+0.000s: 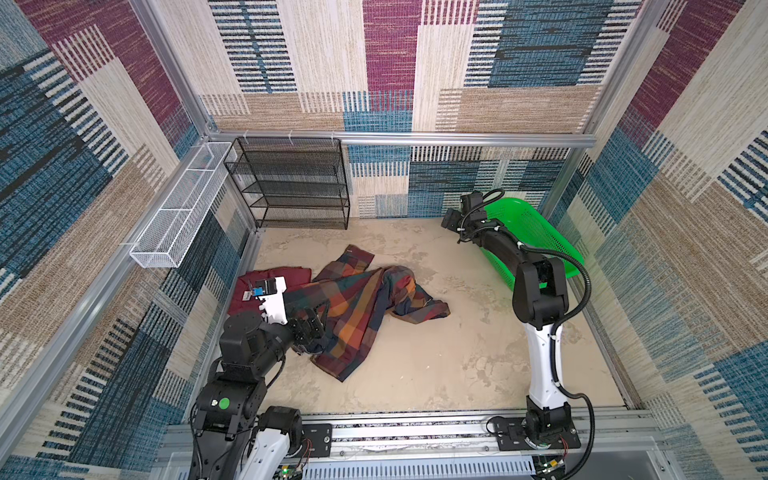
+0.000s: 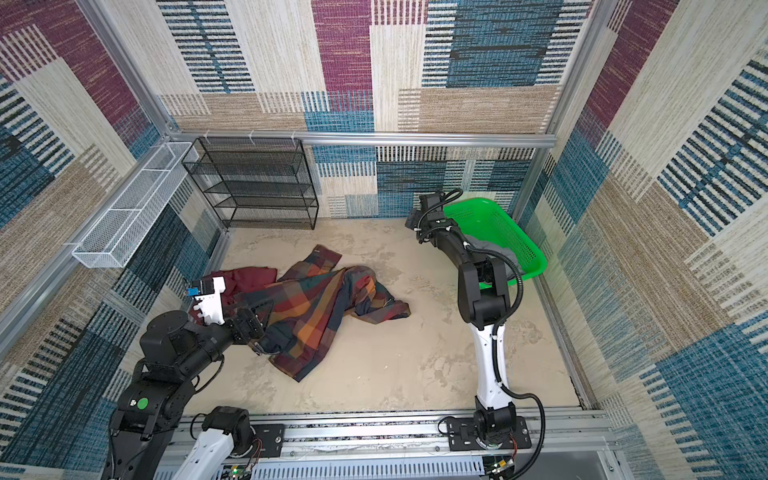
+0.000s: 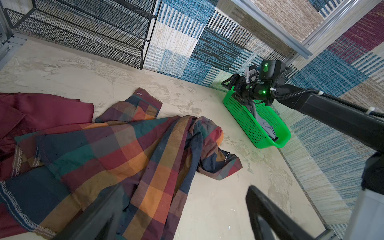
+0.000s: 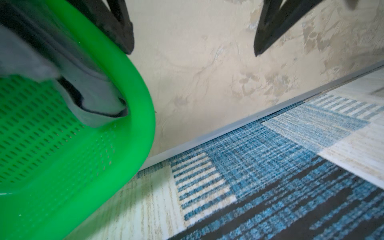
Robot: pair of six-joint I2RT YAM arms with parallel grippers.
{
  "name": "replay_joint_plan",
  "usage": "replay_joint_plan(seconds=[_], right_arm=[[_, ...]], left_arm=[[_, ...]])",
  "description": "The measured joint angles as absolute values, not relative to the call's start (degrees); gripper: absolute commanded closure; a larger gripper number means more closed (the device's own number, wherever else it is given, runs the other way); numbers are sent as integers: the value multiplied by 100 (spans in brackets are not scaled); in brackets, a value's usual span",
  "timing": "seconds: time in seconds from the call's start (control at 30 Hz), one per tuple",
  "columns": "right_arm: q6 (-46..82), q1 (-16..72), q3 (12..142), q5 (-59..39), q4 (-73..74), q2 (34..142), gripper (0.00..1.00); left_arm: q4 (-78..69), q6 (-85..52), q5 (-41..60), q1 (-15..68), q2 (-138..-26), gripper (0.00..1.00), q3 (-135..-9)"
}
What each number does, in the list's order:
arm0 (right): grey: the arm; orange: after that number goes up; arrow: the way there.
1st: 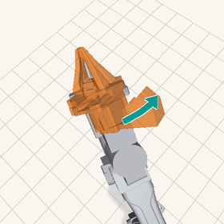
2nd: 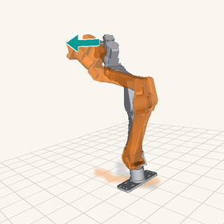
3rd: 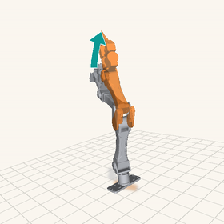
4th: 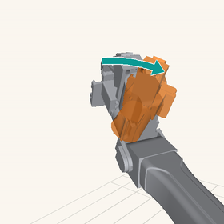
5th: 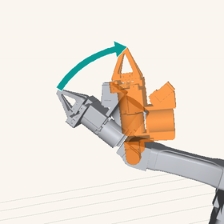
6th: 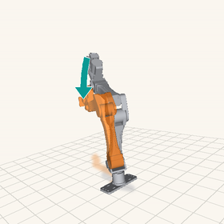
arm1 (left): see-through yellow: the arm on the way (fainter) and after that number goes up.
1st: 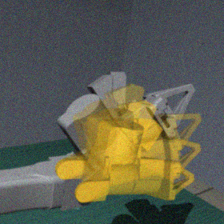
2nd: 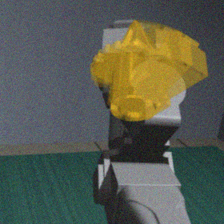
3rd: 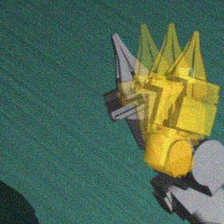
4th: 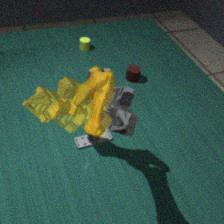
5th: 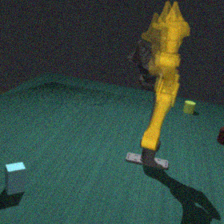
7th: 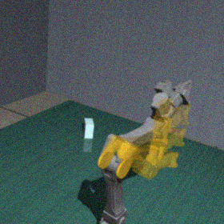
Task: Fold and stack the long sleeve shirts
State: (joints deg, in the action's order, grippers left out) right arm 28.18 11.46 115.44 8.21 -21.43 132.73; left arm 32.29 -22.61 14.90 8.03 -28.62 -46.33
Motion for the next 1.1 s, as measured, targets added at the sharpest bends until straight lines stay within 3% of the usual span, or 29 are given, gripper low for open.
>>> replay_joint_plan(seconds=[0.33,0.47,0.6,0.7,0.83,1.1], right_arm=[[2989,1157,12726,1398,-3129,13474,10],[3055,1643,11528,1157,-3085,12392,9],[3026,2327,9461,486,-2484,10617,10],[2912,2536,7887,126,-1896,9609,10],[2488,3061,6632,-141,-1798,8958,8],[1927,4058,5446,23,-1570,8110,7]], left_arm=[[3306,-2259,1391,803,-2867,5,-4644],[3336,-2263,1385,803,-2930,5,-4644],[3590,-2460,1400,803,-3293,6,-4709],[3815,-2853,1608,805,-3785,14,-4661],[4069,-3507,1992,895,-4230,16,-4252],[4348,-4401,1564,1763,-4003,15,-3332]])
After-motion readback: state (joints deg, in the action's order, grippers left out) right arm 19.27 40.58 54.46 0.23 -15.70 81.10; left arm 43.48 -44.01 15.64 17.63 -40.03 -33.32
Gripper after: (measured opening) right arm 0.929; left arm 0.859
